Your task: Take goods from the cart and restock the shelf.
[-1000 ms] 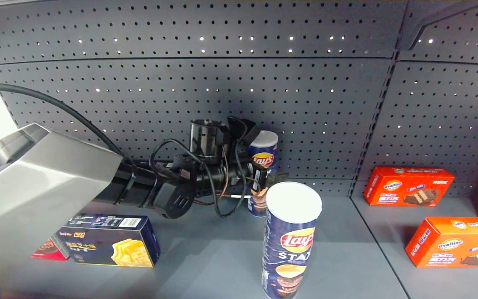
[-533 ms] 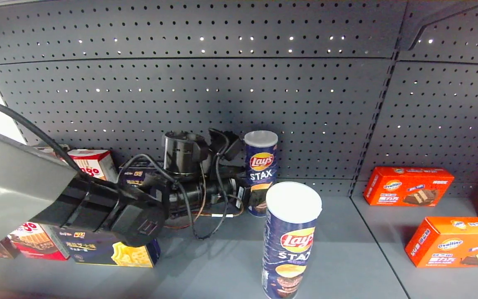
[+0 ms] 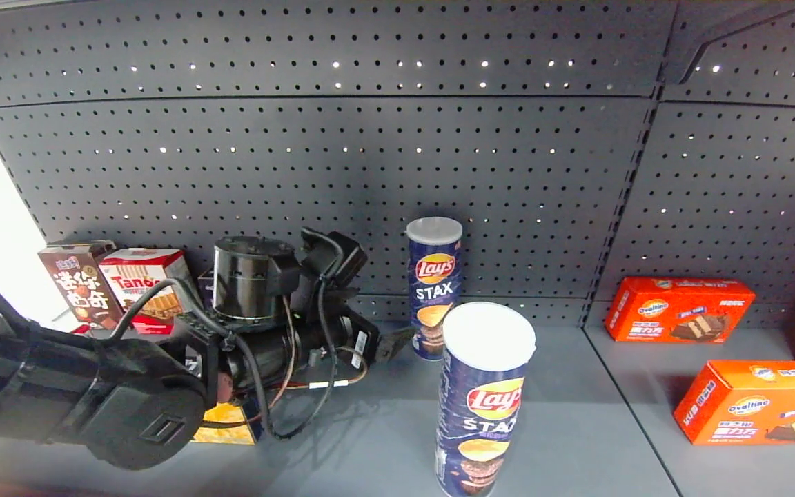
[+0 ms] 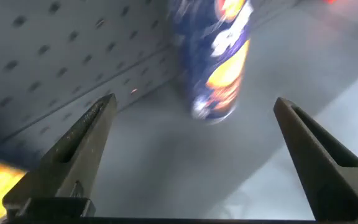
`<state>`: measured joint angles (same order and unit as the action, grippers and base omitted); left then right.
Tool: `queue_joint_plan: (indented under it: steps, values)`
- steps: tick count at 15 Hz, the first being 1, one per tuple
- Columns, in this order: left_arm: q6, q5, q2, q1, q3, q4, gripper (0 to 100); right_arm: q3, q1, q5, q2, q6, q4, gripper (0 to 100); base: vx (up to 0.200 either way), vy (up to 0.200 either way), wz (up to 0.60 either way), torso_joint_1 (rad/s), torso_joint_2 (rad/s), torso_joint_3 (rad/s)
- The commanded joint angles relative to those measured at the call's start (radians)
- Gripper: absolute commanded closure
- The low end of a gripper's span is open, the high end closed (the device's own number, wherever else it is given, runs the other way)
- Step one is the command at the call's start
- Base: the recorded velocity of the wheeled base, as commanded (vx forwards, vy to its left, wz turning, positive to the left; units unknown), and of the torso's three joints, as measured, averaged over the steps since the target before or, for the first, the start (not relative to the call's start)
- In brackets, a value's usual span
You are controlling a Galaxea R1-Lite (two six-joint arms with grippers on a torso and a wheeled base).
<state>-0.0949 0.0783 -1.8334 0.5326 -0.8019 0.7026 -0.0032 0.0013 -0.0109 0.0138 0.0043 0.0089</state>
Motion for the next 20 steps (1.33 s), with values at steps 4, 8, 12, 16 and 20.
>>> queue_joint_plan:
  steps: [4, 8, 12, 16, 20]
  values:
    - [-0.048, -0.164, 0.011, 0.006, 0.023, -0.002, 0, 0.0, 0.0, 0.0, 0.002, 0.0, 0.0, 0, 0.0, 0.0, 0.0, 0.0, 0.0, 0.0]
    - [-0.052, -0.275, -0.078, 0.009, -0.045, -0.002, 0, 0.0, 0.0, 0.0, 0.002, 0.0, 0.0, 0, 0.0, 0.0, 0.0, 0.0, 0.0, 0.0]
    - [-0.054, -0.319, -0.176, 0.009, -0.172, -0.006, 0, 0.0, 0.0, 0.0, 0.002, 0.0, 0.0, 0, 0.0, 0.0, 0.0, 0.0, 0.0, 0.0]
    - [-0.054, -0.321, -0.205, 0.009, -0.194, -0.006, 0, 0.0, 0.0, 0.0, 0.002, 0.0, 0.0, 0, 0.0, 0.0, 0.0, 0.0, 0.0, 0.0]
    - [-0.051, -0.321, -0.228, 0.007, -0.204, -0.006, 0, 0.0, 0.0, 0.0, 0.0, 0.0, 0.0, 0, 0.0, 0.0, 0.0, 0.0, 0.0, 0.0]
